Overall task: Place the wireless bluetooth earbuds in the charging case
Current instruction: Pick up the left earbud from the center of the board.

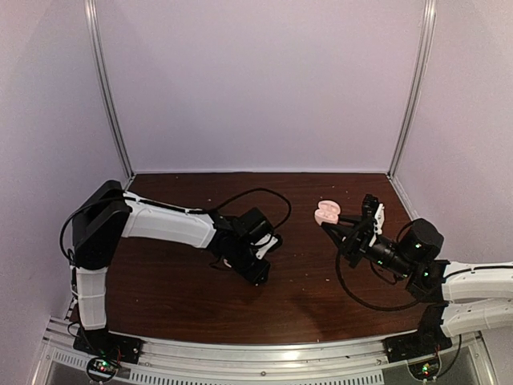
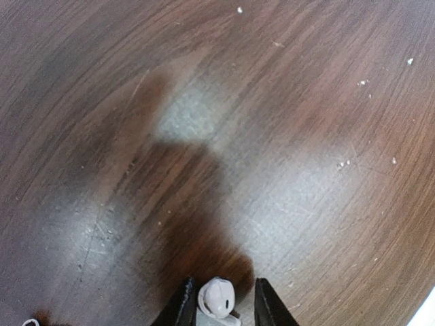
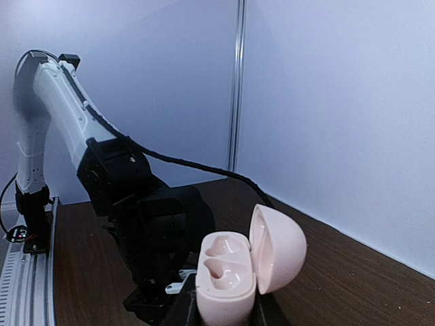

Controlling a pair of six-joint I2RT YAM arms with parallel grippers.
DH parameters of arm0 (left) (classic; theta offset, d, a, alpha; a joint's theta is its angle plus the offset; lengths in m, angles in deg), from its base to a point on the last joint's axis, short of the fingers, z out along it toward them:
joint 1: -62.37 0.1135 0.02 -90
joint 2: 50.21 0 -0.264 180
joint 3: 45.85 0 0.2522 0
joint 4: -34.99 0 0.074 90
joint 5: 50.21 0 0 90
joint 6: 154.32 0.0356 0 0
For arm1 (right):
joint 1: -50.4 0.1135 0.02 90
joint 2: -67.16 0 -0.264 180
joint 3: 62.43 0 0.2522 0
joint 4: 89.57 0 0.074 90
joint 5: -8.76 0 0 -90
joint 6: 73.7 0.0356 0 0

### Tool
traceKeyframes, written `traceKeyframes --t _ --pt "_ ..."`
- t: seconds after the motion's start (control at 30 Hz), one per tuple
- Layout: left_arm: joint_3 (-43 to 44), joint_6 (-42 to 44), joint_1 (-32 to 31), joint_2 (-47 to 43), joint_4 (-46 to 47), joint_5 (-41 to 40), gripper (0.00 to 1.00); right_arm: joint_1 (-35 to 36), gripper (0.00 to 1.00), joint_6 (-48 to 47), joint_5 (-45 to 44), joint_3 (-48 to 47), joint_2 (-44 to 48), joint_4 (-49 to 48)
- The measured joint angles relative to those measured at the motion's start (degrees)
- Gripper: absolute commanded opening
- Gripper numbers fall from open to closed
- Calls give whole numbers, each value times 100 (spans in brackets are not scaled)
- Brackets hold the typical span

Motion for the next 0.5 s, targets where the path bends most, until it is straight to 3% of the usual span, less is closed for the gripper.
traceKeyframes --t 0.5 --pt "44 170 -90 4 -170 -402 19 -20 0 0 -4 0 0 42"
